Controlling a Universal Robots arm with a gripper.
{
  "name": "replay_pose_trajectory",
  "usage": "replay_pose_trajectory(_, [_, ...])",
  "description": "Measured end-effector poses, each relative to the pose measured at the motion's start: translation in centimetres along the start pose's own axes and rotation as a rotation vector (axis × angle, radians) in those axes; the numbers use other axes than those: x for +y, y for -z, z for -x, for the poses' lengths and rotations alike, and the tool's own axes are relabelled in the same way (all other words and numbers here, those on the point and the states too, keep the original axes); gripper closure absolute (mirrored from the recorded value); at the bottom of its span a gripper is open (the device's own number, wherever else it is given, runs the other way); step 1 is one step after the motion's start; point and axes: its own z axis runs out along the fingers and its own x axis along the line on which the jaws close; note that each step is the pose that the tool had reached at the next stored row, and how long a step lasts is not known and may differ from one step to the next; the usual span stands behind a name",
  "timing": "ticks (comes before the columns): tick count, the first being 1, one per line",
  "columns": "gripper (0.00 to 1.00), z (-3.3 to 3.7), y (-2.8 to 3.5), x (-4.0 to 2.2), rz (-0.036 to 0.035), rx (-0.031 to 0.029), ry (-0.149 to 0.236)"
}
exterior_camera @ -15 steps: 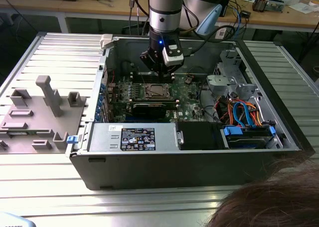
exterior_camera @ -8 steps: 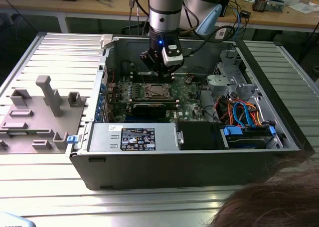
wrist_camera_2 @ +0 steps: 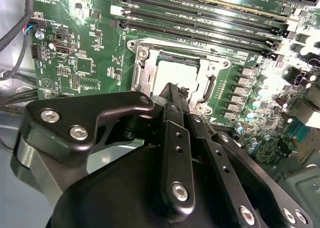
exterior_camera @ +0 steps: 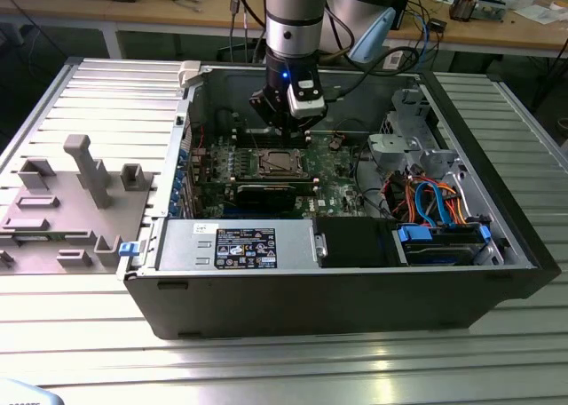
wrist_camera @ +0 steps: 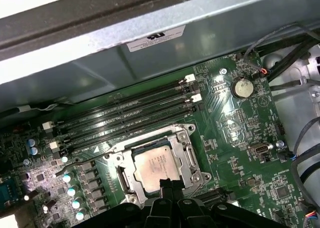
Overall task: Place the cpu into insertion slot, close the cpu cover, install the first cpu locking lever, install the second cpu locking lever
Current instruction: 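Install the first cpu locking lever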
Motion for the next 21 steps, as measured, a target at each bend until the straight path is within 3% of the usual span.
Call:
replay_pose_trajectory(2, [0.89,-0.01,0.00,0.00,0.0117,0.0037,0.008])
replay_pose_trajectory(5, [0.89,-0.01,-0.01,-0.01,0.0449,0.0142,0.052])
replay_pose_trajectory(16, [0.89,-0.01,-0.04,0.00,0.0503,0.0158,0.275])
replay_pose_trajectory(21, [0.89,-0.03,-0.04,-0.01,0.0501,0.0159,0.276])
